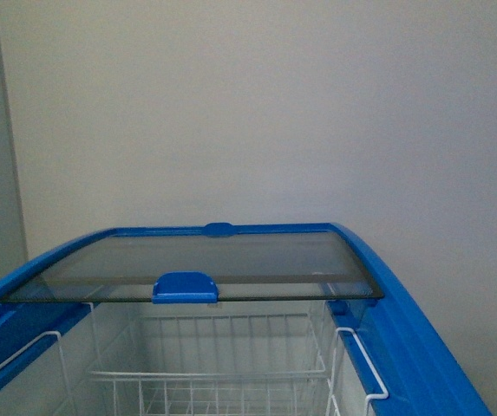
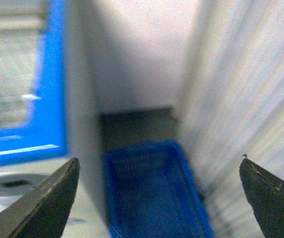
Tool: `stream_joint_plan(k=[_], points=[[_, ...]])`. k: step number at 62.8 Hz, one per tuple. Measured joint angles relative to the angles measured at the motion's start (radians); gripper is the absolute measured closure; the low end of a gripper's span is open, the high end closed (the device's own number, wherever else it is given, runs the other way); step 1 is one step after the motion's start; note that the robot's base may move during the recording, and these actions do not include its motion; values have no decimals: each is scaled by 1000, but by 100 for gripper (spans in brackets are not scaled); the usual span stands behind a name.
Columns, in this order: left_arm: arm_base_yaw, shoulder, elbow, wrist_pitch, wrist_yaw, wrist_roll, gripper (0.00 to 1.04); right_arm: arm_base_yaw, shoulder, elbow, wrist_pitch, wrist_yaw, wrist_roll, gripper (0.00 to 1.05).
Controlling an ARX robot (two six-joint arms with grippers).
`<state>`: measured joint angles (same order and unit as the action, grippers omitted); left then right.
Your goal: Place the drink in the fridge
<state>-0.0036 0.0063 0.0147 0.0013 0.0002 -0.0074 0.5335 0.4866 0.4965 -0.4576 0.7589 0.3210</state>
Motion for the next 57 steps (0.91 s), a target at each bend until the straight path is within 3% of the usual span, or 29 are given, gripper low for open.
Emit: stream_joint_plan(k=[3, 10, 25, 29, 41, 46, 57], points=[[0, 0, 0, 0, 1, 0, 102, 21, -116, -96, 217, -131, -81, 19], [0, 0, 0, 0, 0, 0, 102, 11, -212, -237, 459, -229, -215, 37], [0, 0, 0, 0, 0, 0, 102, -246, -343, -360, 463, -484, -311, 92], [0, 0, 0, 0, 0, 0, 102, -276, -356, -371, 462, -513, -312, 101], [0, 0, 0, 0, 0, 0, 102, -364, -393, -406, 457, -598, -316, 102], [0, 0, 0, 0, 0, 0, 102, -491, -414, -421, 450, -741, -317, 102], [0, 0, 0, 0, 0, 0, 102, -528, -433, -439, 450, -756, -317, 102]])
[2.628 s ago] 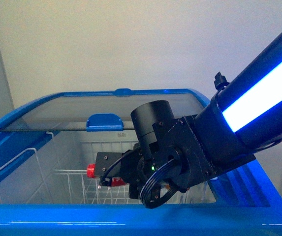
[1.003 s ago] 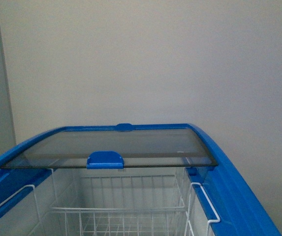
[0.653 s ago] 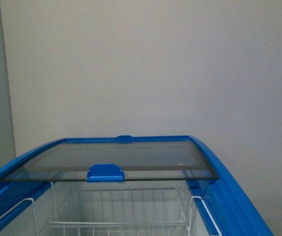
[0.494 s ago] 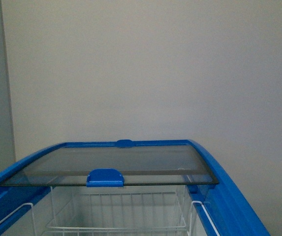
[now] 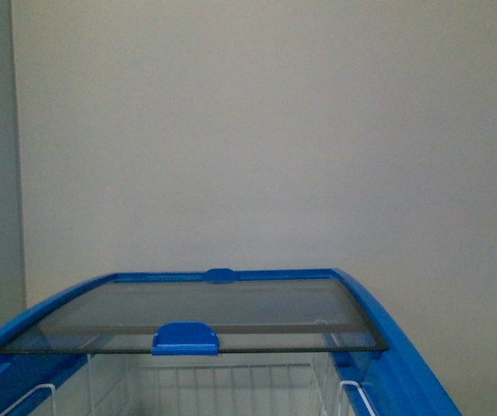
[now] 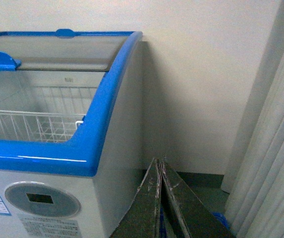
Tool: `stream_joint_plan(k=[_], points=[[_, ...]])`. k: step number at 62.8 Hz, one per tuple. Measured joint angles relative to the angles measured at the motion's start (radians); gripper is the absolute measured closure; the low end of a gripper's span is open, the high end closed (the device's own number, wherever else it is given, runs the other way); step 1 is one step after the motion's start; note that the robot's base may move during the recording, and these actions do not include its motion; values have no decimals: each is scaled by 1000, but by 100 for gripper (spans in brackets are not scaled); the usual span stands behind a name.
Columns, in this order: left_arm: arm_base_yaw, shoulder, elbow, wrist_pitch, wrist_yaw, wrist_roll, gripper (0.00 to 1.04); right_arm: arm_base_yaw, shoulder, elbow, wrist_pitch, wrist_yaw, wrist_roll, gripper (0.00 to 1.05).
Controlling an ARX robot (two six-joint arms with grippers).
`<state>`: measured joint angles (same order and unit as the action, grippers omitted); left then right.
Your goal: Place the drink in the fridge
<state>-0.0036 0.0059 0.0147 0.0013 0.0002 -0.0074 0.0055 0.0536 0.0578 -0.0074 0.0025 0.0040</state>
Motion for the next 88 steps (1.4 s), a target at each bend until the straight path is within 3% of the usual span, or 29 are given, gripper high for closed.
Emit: stream_joint_plan(k=[36, 42, 65, 88], points=[[0, 0, 0, 0, 0, 0, 102, -3, -47, -42, 5, -1, -2, 101], [0, 0, 0, 0, 0, 0, 90, -3, -47, -42, 5, -1, -2, 88], [0, 0, 0, 0, 0, 0, 8, -3, -47, -42, 5, -1, -2, 7], [0, 0, 0, 0, 0, 2, 8, -3, -47, -42, 5, -1, -2, 7]])
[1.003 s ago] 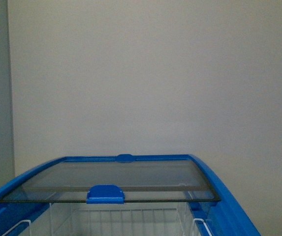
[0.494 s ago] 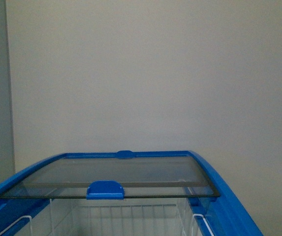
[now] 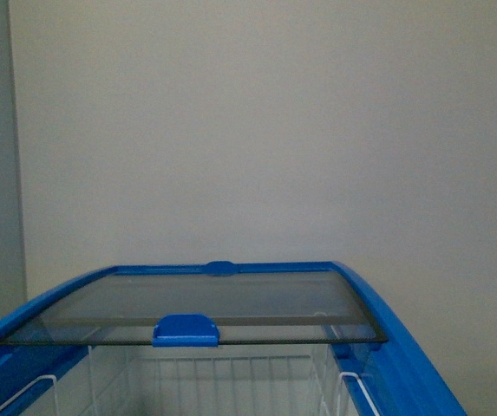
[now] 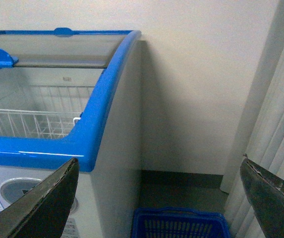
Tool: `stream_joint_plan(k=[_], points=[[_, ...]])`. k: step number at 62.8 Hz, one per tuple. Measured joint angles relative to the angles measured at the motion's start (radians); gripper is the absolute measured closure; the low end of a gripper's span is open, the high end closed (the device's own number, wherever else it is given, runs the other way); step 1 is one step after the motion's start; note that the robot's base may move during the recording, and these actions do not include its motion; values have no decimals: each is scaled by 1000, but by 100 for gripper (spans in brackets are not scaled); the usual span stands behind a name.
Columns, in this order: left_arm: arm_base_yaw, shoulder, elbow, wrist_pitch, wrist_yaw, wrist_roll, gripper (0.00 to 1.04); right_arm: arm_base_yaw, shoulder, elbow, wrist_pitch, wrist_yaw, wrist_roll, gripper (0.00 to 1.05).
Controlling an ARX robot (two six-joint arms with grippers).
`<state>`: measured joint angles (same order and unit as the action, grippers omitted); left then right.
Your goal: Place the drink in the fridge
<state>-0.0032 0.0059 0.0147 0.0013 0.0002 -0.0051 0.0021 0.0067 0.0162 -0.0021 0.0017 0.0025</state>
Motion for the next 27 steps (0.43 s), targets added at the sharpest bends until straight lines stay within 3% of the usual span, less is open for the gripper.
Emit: stream_joint_plan(k=[27], points=[[0, 0, 0, 0, 0, 0, 8, 0, 0, 0, 0, 0, 0, 7]])
